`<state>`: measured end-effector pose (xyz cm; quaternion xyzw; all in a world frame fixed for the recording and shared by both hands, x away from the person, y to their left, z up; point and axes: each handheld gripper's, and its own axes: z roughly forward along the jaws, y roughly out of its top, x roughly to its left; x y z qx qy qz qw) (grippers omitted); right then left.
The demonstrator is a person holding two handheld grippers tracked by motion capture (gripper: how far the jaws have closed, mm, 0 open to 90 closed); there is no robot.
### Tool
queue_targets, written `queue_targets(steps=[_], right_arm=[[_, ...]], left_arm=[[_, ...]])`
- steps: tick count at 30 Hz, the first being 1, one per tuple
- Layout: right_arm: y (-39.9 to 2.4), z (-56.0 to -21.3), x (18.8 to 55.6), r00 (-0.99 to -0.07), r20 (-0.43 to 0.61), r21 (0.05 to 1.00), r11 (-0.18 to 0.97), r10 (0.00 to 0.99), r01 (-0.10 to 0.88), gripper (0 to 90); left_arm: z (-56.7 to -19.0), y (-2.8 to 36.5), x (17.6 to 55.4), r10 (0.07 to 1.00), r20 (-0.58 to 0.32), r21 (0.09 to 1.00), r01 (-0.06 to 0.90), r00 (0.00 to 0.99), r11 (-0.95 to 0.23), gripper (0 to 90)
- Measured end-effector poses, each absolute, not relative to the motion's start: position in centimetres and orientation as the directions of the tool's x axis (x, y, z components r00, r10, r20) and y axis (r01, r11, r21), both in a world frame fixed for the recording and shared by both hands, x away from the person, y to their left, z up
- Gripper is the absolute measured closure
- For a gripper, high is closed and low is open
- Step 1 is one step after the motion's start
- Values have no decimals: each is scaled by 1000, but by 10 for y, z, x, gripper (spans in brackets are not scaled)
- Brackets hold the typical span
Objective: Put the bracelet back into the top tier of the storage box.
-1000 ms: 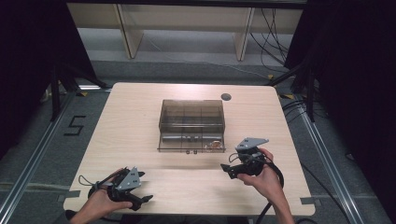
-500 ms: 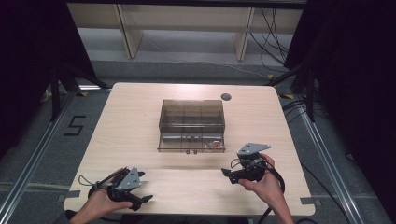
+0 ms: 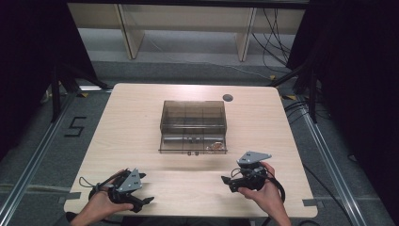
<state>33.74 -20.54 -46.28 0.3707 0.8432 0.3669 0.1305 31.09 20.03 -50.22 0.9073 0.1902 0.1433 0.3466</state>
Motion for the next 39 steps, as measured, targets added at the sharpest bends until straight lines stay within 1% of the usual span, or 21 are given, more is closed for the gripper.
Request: queue_targets(steps=[1, 2, 3, 4, 5, 6, 8, 9, 10, 13, 18, 19, 24, 25, 28, 30, 31, 32, 36, 37, 39], right_arm=[[-206, -463, 338, -708, 53, 708, 474, 704, 524, 160], [-205, -465, 336, -697, 51, 713, 462, 715, 527, 160], [-206, -465, 335, -701, 59, 700, 472, 710, 536, 160], [-205, -468, 335, -705, 56, 714, 465, 707, 523, 161], [-205, -466, 331, -691, 84, 692, 457, 718, 559, 160], [-205, -469, 332, -702, 72, 710, 457, 709, 535, 160], [-204, -470, 328, -697, 75, 694, 465, 713, 550, 160], [-204, -472, 328, -713, 70, 708, 469, 697, 528, 160], [-202, -474, 324, -694, 84, 713, 444, 715, 543, 160], [-204, -476, 323, -722, 63, 710, 478, 689, 517, 160], [-206, -480, 317, -713, 60, 708, 474, 699, 523, 160], [-206, -482, 314, -700, 80, 704, 457, 710, 543, 160], [-207, -490, 309, -704, 84, 712, 452, 705, 538, 160], [-208, -489, 307, -701, 86, 692, 463, 708, 554, 160], [-208, -492, 304, -698, 86, 682, 469, 711, 561, 160], [-208, -495, 304, -712, 83, 692, 474, 697, 545, 160], [-207, -497, 302, -694, 83, 699, 454, 716, 552, 160], [-208, -495, 300, -687, 92, 672, 464, 720, 577, 160], [-209, -496, 298, -694, 77, 674, 475, 716, 566, 160], [-207, -497, 297, -679, 91, 670, 459, 728, 583, 160], [-209, -498, 295, -692, 77, 661, 483, 718, 574, 160]], left_arm=[[-502, 200, 311, 445, 129, 683, 246, 886, -688, 162], [-502, 200, 310, 445, 118, 688, 250, 888, -681, 162], [-502, 200, 311, 444, 131, 682, 245, 886, -689, 162], [-502, 200, 311, 445, 128, 683, 247, 886, -688, 162], [-502, 200, 311, 445, 128, 683, 246, 887, -688, 162], [-502, 200, 311, 445, 128, 683, 246, 886, -688, 162], [-502, 200, 311, 445, 129, 683, 246, 886, -688, 162], [-502, 200, 311, 445, 128, 683, 246, 886, -687, 162], [-502, 200, 311, 444, 128, 683, 246, 887, -688, 162], [-502, 200, 311, 445, 128, 683, 246, 886, -687, 162], [-502, 200, 310, 444, 126, 684, 246, 887, -686, 162], [-502, 200, 310, 443, 126, 685, 245, 887, -686, 162], [-502, 200, 310, 444, 127, 685, 245, 887, -686, 162], [-502, 200, 310, 443, 126, 685, 245, 887, -686, 162], [-502, 200, 310, 444, 127, 686, 244, 887, -685, 162], [-503, 199, 309, 446, 119, 693, 248, 887, -677, 162], [-503, 199, 310, 445, 127, 690, 243, 887, -681, 162], [-502, 200, 310, 443, 126, 688, 243, 888, -683, 162], [-502, 200, 310, 443, 125, 689, 244, 888, -683, 162], [-502, 200, 310, 443, 125, 689, 244, 888, -682, 162], [-502, 200, 310, 443, 126, 692, 242, 888, -681, 162]])
